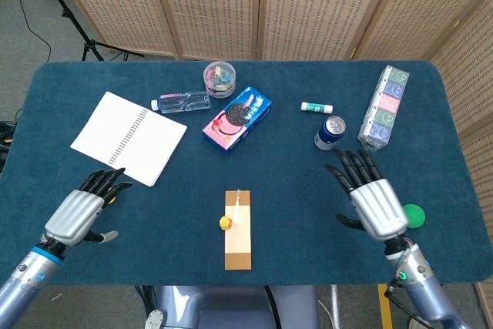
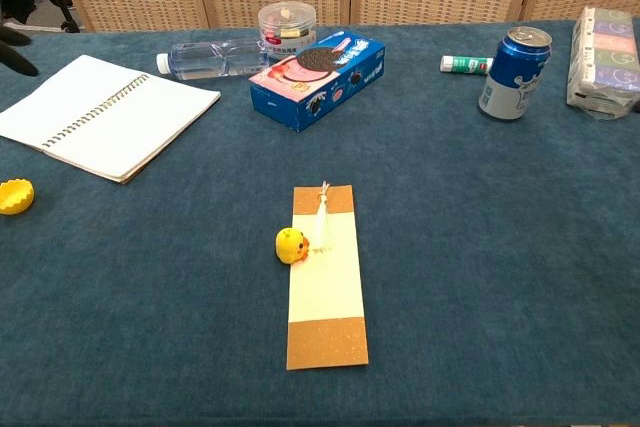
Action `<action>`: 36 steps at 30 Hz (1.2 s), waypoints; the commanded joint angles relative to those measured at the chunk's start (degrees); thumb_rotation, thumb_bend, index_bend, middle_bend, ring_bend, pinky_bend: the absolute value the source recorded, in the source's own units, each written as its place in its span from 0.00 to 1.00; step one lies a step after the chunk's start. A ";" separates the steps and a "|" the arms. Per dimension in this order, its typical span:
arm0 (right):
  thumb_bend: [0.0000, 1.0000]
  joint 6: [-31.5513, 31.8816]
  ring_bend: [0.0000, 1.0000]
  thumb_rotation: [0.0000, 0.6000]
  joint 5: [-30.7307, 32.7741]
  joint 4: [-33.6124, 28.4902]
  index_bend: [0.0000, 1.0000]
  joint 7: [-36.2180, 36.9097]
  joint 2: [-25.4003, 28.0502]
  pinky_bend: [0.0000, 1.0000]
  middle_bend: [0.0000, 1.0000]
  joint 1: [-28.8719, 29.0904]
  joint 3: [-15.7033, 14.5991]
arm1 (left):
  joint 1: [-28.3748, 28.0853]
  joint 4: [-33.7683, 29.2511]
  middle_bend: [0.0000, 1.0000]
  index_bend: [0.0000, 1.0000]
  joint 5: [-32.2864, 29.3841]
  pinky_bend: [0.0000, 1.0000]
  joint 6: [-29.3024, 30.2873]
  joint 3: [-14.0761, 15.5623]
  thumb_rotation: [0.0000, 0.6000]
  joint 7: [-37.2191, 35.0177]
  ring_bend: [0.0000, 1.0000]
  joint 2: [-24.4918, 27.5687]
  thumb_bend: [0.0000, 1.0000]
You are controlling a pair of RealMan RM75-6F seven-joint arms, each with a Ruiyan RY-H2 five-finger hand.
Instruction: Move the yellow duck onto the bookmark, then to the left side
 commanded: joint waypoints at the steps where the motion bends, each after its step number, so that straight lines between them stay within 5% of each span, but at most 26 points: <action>1: 0.10 9.26 0.00 1.00 -2.97 8.31 0.13 9.91 1.48 0.00 0.00 -9.36 -3.12 | -8.16 -5.47 0.00 0.25 -10.19 0.00 -8.92 -4.00 1.00 12.45 0.00 -5.04 0.07; 4: 0.10 12.53 0.00 1.00 -4.35 12.22 0.13 15.56 -0.30 0.00 0.00 -12.80 -3.41 | -13.61 -6.88 0.00 0.26 -21.40 0.00 -11.62 -5.31 1.00 22.54 0.00 -10.31 0.14; 9: 0.10 12.68 0.00 1.00 -6.20 16.04 0.13 20.33 -2.33 0.00 0.00 -14.66 -3.08 | -19.31 -8.55 0.00 0.27 -35.98 0.00 -6.70 -4.56 1.00 36.13 0.00 -18.73 0.23; 14: 0.10 12.14 0.00 1.00 -8.06 16.46 0.13 21.39 -2.28 0.00 0.00 -15.06 -2.31 | -23.33 -7.90 0.00 0.32 -45.06 0.00 -1.49 -4.15 1.00 42.26 0.00 -26.04 0.26; 21: 0.10 10.29 0.00 1.00 -8.85 16.51 0.13 22.35 -2.14 0.00 0.00 -15.57 -1.39 | -27.33 -5.01 0.00 0.32 -52.70 0.00 0.77 -5.22 1.00 42.93 0.00 -32.22 0.32; 36: 0.10 8.14 0.00 1.00 -9.52 16.88 0.13 22.90 -2.21 0.00 0.00 -16.72 0.64 | -30.91 0.89 0.00 0.32 -54.87 0.00 3.71 -3.52 1.00 43.04 0.00 -37.91 0.35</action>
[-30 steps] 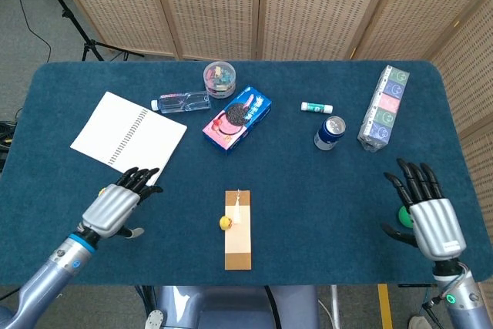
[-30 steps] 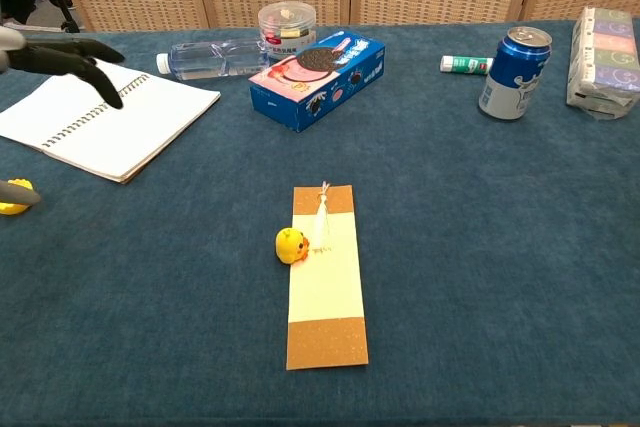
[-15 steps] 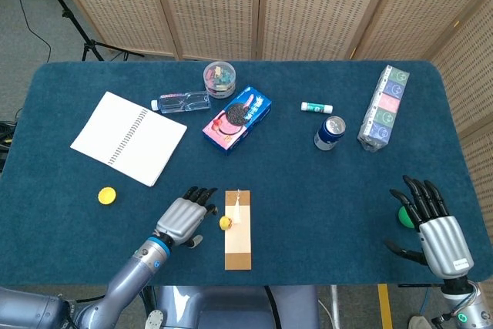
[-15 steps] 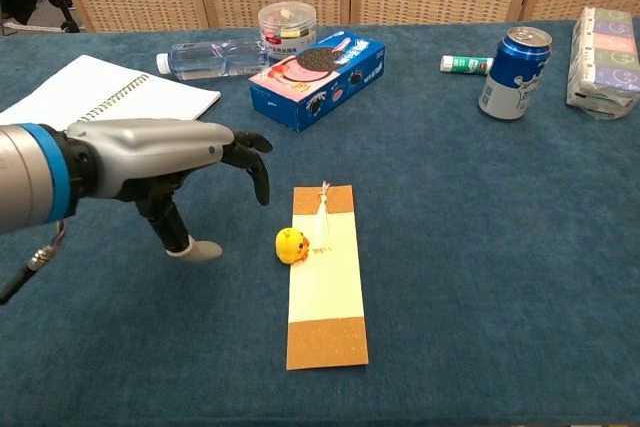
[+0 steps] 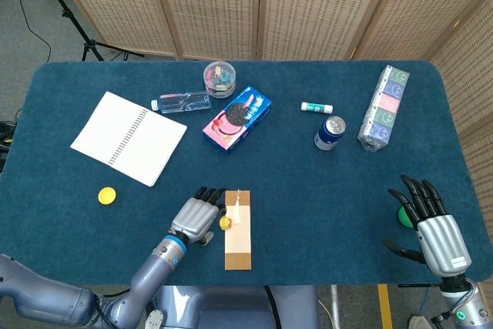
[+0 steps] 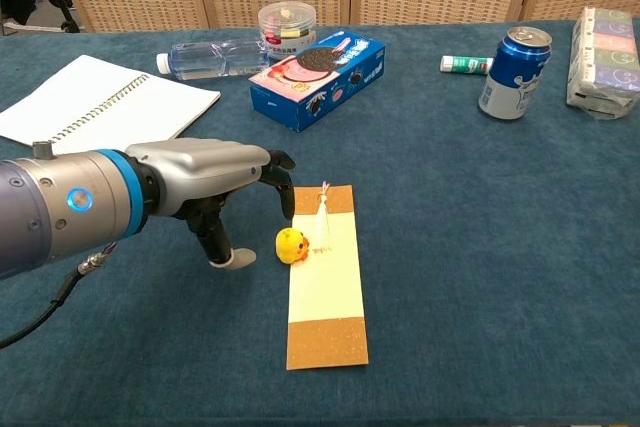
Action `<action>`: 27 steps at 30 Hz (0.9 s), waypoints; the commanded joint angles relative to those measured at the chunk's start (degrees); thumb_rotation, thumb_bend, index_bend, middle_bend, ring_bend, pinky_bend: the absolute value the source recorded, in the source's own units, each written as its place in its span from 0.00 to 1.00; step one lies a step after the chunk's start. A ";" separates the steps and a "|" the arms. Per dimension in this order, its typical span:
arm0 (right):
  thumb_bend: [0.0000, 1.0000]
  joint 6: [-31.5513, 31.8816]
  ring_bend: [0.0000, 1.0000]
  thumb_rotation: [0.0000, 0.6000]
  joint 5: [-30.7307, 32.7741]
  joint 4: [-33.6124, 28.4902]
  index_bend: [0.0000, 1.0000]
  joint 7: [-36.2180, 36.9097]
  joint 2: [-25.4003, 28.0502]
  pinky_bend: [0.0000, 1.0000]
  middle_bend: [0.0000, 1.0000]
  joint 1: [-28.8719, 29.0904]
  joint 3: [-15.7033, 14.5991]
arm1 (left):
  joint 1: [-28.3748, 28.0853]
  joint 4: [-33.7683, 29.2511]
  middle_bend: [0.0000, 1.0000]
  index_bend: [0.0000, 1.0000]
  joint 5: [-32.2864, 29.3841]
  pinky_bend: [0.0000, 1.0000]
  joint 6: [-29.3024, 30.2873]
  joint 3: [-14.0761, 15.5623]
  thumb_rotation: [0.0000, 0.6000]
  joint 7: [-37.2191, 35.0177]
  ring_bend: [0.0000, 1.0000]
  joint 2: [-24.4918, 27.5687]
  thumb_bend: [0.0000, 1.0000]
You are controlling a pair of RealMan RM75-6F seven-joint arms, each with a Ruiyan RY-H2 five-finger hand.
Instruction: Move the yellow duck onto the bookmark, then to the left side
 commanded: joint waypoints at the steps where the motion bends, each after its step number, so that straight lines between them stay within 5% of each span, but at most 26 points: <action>1: 0.10 -0.14 0.00 1.00 -0.17 0.02 0.13 0.16 0.06 0.00 0.00 -0.18 0.20 | -0.35 1.10 0.00 0.32 0.25 0.00 0.09 0.21 1.00 -0.80 0.00 -0.99 0.35; 27: 0.10 -2.24 0.00 1.00 -0.74 0.03 0.13 1.75 0.46 0.00 0.00 -1.29 2.17 | -1.92 5.73 0.00 0.42 -0.28 0.00 1.89 0.71 1.00 -2.35 0.00 -5.56 0.38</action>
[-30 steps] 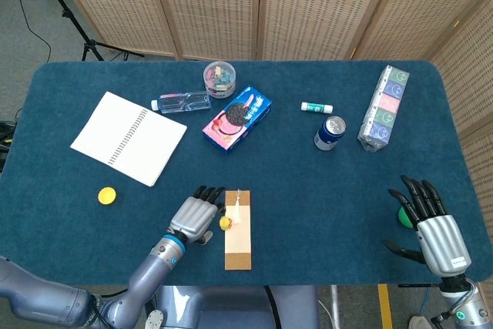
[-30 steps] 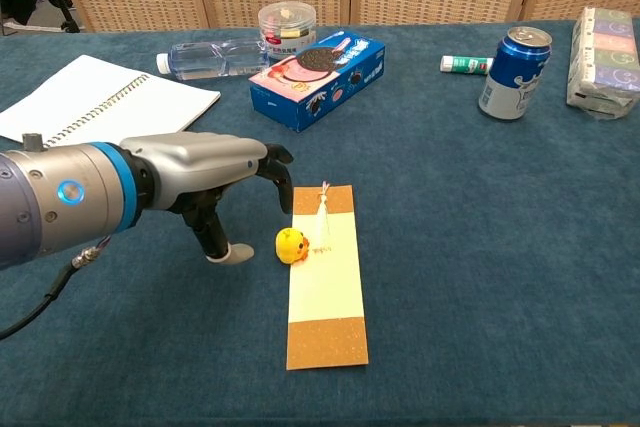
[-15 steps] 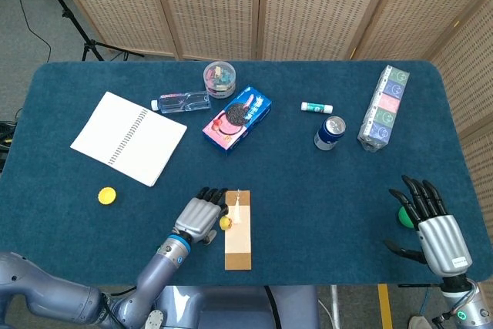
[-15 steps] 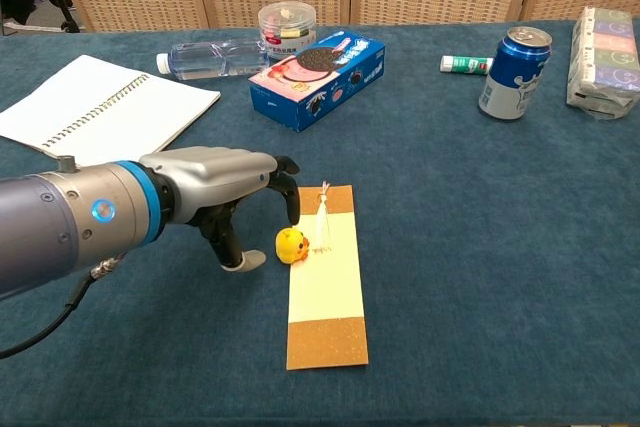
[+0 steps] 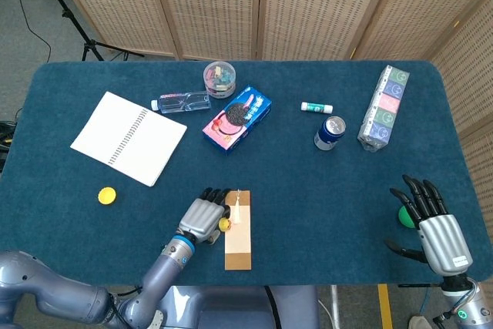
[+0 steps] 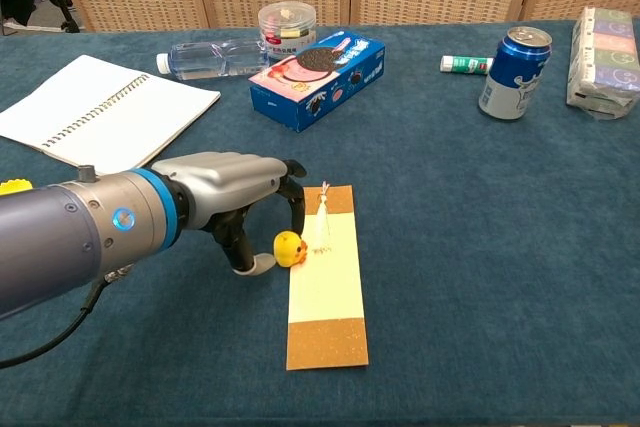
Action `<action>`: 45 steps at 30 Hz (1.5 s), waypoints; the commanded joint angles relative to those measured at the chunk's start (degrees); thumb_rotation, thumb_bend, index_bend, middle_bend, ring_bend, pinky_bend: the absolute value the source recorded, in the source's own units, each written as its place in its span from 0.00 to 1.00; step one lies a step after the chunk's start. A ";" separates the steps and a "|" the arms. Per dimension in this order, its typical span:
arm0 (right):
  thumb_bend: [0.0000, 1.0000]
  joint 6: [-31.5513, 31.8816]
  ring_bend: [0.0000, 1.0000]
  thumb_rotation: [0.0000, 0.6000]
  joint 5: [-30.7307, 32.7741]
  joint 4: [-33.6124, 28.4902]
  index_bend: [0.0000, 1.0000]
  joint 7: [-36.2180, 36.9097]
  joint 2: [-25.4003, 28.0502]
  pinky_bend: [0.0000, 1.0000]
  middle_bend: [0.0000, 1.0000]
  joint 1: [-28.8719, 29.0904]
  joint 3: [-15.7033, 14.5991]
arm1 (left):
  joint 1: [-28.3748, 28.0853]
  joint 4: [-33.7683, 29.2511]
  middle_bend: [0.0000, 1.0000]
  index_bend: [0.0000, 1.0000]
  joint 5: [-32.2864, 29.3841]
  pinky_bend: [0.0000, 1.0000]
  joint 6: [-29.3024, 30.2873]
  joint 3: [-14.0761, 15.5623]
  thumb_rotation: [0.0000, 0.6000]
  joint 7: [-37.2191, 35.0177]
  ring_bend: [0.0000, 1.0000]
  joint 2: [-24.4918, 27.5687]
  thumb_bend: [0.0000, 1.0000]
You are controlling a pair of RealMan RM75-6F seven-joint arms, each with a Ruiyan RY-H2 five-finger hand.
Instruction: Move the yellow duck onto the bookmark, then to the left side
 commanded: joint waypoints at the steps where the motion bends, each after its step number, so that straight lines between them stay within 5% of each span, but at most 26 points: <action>1: 0.10 -0.07 0.00 1.00 -0.13 -0.05 0.13 0.18 0.09 0.00 0.00 -0.08 0.09 | -0.02 0.47 0.00 0.43 0.40 0.00 0.34 0.16 1.00 -0.03 0.00 -0.49 0.39; 13: 0.10 -0.26 0.00 1.00 -0.64 -0.12 0.13 0.64 0.32 0.00 0.00 -0.45 0.52 | 0.50 2.51 0.00 0.55 1.73 0.00 1.34 0.53 1.00 -0.44 0.00 -2.41 0.45; 20: 0.10 -0.54 0.00 1.00 -0.90 -0.07 0.13 0.46 0.23 0.00 0.00 -0.57 0.66 | 1.21 0.10 0.00 0.57 2.38 0.00 1.84 -0.87 1.00 -1.70 0.00 0.62 0.46; 26: 0.10 -0.79 0.00 1.00 -1.14 -0.04 0.13 0.15 0.09 0.00 0.00 -0.68 0.68 | 2.22 -4.24 0.00 0.57 3.71 0.00 2.70 -1.35 1.00 -2.47 0.00 6.98 0.46; 33: 0.10 -1.20 0.00 1.00 -1.51 0.00 0.13 -0.39 -0.15 0.00 0.00 -0.76 0.57 | 7.18 -7.78 0.00 0.57 6.45 0.00 2.88 0.26 1.00 -8.36 0.00 21.62 0.46; 39: 0.10 -1.68 0.00 1.00 -1.45 0.01 0.13 -1.27 -0.57 0.00 0.00 -0.76 0.68 | 14.02 -3.50 0.00 0.58 10.12 0.00 -2.68 2.88 1.00 -21.93 0.00 33.91 0.47; 45: 0.10 -2.32 0.00 1.00 -1.43 0.11 0.13 -1.93 -0.90 0.00 0.00 -0.64 0.70 | 19.22 3.67 0.00 0.58 15.66 0.00 -9.33 5.18 1.00 -34.47 0.00 38.83 0.47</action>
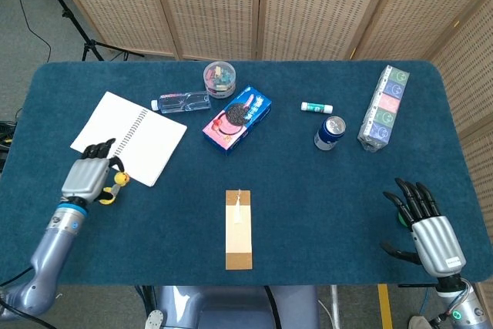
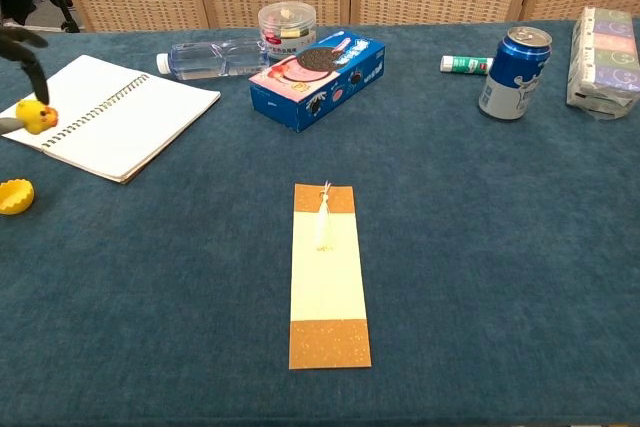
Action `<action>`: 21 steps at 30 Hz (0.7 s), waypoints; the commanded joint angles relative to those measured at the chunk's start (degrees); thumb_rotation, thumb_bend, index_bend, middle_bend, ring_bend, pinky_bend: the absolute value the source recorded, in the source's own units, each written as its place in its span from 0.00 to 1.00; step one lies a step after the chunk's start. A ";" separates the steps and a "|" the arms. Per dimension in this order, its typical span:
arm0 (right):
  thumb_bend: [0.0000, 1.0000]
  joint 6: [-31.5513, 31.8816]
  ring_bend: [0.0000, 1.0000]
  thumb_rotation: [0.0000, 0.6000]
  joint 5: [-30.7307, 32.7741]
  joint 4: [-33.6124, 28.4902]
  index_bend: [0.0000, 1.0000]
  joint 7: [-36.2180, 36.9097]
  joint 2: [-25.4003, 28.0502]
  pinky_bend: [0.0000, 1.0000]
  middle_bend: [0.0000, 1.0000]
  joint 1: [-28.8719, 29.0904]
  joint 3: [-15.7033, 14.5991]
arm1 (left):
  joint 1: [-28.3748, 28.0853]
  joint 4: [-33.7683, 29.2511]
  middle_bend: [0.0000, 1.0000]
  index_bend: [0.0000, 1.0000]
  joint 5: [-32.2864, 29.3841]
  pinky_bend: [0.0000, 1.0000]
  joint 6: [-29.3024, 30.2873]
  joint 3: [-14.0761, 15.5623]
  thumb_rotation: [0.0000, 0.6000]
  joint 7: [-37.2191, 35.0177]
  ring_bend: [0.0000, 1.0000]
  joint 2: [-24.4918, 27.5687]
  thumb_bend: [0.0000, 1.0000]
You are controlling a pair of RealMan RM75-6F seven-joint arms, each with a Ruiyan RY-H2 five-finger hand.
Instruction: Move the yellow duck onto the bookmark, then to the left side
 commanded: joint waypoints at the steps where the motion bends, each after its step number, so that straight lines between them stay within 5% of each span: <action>1: 0.10 -0.16 0.00 1.00 -0.03 0.06 0.13 -0.29 -0.13 0.00 0.00 0.02 0.00 | 5.09 6.29 0.00 0.58 5.43 0.00 -5.99 2.34 1.00 -9.86 0.00 3.89 0.47; 8: 0.10 -0.42 0.00 1.00 0.05 0.09 0.13 -0.77 -0.36 0.00 0.00 -0.01 0.12 | 8.23 13.74 0.00 0.58 11.13 0.00 -10.67 3.55 1.00 -18.28 0.00 2.62 0.47; 21: 0.10 -0.60 0.00 1.00 0.39 0.14 0.13 -0.40 -0.26 0.00 0.00 -0.06 0.44 | 7.80 15.27 0.00 0.58 11.54 0.00 -11.22 2.18 1.00 -15.04 0.00 -1.07 0.47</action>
